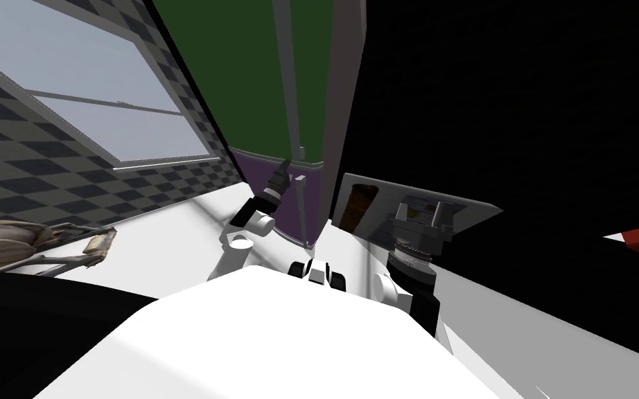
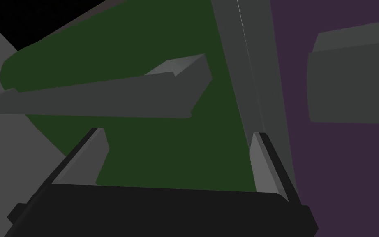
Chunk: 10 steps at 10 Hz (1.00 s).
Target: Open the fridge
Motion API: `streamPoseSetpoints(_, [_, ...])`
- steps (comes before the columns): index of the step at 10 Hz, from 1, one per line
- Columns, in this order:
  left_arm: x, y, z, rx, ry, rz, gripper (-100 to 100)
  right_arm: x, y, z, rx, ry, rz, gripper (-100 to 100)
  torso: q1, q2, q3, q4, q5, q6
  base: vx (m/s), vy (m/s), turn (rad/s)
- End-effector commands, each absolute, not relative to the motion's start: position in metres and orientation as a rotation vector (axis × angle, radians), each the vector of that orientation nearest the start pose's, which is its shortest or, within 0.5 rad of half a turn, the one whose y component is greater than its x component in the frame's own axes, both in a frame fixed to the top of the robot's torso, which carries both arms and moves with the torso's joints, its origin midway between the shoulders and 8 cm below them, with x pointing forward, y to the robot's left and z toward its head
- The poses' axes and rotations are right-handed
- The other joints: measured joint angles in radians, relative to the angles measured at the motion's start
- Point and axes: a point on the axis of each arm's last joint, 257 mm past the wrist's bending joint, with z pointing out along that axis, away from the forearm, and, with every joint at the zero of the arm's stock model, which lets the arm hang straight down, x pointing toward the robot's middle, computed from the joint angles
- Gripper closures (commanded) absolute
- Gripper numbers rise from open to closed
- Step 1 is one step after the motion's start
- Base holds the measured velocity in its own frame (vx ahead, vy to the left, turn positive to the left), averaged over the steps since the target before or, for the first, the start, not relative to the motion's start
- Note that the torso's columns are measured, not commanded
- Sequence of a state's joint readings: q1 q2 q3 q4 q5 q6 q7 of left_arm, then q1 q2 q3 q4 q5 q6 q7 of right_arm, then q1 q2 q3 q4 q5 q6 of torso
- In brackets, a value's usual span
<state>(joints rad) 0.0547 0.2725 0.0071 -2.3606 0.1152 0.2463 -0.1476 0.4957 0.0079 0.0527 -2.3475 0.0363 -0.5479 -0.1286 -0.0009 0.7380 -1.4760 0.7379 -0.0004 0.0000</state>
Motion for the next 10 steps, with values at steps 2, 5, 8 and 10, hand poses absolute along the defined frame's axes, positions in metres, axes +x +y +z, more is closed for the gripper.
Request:
streamPoseSetpoints(2, [0.463,0.217,0.073,-0.612,1.071,-1.204,-100,0.323,-0.254,0.063,0.594,0.514,1.481,0,0.002,0.001,0.0,0.0,0.001,0.0,0.013,-0.046,-0.005])
streamPoseSetpoints(5, [0.47,0.215,0.084,-0.602,1.104,-1.176,-100,0.323,-0.254,0.063,0.594,0.514,1.481,0,0.001,0.0,0.0,0.0,0.0,0.0,0.016,-0.05,-0.015])
streamPoseSetpoints(8, [0.477,0.218,0.079,-0.624,1.149,-1.138,-100,0.323,-0.254,0.063,0.594,0.514,1.481,0,0.0,-0.001,-0.001,0.0,0.0,0.0,0.027,-0.059,-0.011])
streamPoseSetpoints(10, [0.481,0.22,0.081,-0.629,1.174,-1.107,-100,0.323,-0.254,0.063,0.594,0.514,1.481,0,0.002,0.001,0.0,0.0,0.001,0.0,0.013,-0.051,-0.012])
